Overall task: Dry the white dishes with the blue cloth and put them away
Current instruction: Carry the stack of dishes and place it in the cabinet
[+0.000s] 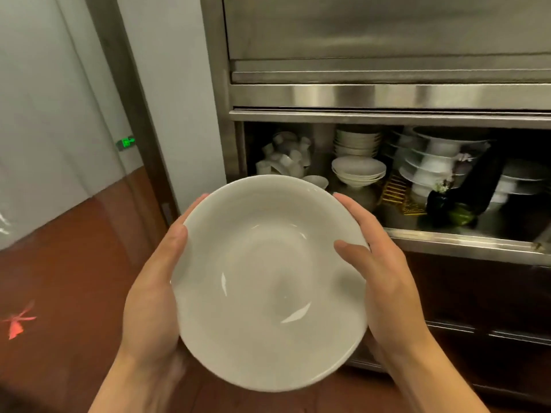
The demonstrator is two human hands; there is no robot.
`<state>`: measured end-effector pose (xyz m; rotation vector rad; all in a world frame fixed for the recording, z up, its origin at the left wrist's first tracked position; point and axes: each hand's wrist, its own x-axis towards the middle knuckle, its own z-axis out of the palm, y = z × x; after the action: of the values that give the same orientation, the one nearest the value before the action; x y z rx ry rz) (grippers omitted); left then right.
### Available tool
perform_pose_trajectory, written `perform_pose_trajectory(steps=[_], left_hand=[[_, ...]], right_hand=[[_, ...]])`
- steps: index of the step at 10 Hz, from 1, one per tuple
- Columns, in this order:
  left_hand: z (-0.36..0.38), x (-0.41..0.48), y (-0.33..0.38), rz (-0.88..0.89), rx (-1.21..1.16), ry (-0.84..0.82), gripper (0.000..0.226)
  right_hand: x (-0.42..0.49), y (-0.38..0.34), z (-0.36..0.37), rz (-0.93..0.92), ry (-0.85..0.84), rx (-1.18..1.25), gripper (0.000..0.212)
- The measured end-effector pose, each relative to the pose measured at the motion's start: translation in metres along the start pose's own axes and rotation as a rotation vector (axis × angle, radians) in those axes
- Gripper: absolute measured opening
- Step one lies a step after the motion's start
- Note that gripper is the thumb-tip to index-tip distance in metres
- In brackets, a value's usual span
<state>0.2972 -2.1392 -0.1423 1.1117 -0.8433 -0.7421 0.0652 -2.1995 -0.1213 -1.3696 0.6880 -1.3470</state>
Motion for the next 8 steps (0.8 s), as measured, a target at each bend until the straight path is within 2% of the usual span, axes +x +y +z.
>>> perform_pose_trajectory(steps=[1,2,4,5,8], left_hand=[[0.053,0.037,-0.012,-0.053,-0.103,-0.193,0.051],[0.108,0.070,-0.027,-0.132,-0.220,-0.284,0.036],[0.201,0.124,-0.090,-0.254,-0.226,-0.348,0.038],[0.239,0.149,-0.123,-0.270,-0.219,-0.355,0.038],[0.314,0.213,-0.188,-0.466,-0.210,-0.168,0.035]], right_hand=[[0.026,0.007,-0.026,-0.035,0.039,-0.069,0.051],[0.056,0.021,-0.068,-0.018,0.169,-0.080,0.051],[0.109,0.060,-0.148,0.061,0.327,-0.108,0.049],[0.139,0.082,-0.185,0.118,0.361,-0.092,0.052],[0.234,0.147,-0.256,0.301,0.362,-0.094,0.050]])
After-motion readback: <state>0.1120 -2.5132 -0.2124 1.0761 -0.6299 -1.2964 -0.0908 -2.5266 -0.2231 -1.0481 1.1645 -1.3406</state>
